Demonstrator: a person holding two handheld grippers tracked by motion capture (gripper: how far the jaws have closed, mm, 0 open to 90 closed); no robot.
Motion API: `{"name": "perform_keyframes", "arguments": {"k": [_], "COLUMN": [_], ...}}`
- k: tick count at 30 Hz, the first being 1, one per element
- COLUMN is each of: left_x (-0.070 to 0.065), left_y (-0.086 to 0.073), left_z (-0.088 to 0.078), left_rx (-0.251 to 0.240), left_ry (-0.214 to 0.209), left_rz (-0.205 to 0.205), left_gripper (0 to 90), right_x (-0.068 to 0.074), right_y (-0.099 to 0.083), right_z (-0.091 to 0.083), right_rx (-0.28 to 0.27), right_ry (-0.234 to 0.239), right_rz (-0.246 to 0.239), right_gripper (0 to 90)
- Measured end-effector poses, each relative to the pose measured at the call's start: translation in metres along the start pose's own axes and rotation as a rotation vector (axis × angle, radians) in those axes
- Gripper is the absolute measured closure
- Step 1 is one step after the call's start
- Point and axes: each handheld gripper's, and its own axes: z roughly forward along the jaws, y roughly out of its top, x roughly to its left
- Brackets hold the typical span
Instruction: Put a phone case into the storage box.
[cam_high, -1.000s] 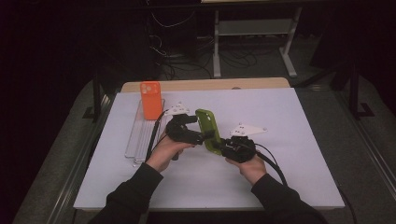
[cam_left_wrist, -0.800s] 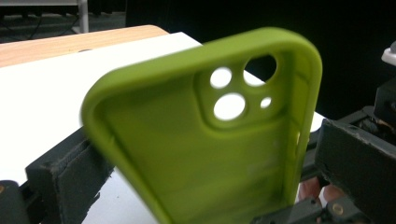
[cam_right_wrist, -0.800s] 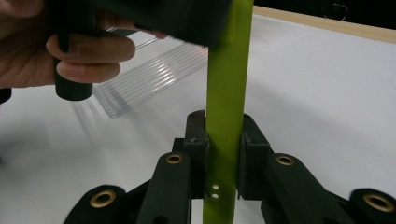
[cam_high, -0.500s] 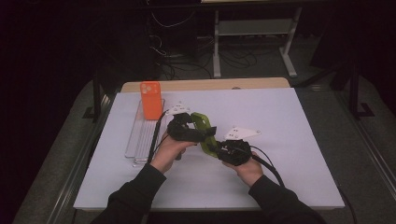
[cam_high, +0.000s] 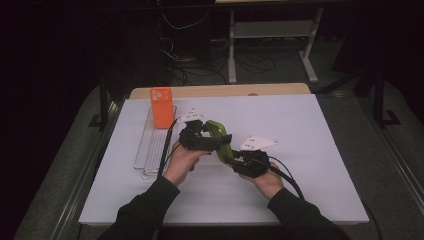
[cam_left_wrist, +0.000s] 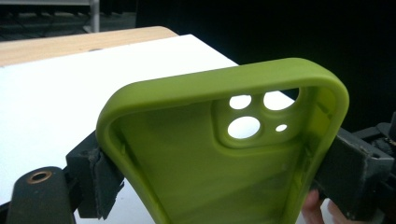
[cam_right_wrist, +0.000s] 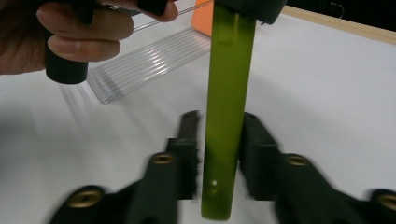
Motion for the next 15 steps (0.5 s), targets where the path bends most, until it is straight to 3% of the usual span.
{"name": "perform_keyframes", "arguments": {"k": [1,7,12,15], "left_x": [0.0,0.004,0.009,0.011], "left_y": [0.001,0.008,0.021,0.031], "left_z": [0.0,-0.004,-0.01,-0.014], "left_rx": [-0.003,-0.001,0.002,0.0], "left_ry": [0.004,0.051,0.08,0.095], "left_rz": [-0.002,0.042,0.065,0.084], "left_gripper": [12.7,12.8,12.8,12.9], "right_x": [0.0,-0.008,-0.023,-0.031], "right_y": [0.0,-0.001,-0.008,-0.015], "right_z": [0.0,-0.013,-0.022,-0.027], "right_rx": [0.005,0.054,0.122,0.136], "right_ry": [0.005,-0.009,-0.064,-0.06], "right_rz": [-0.004,-0.014,-0.001,0.007], "right_gripper": [53.9,23.7,11.3,3.1]}}
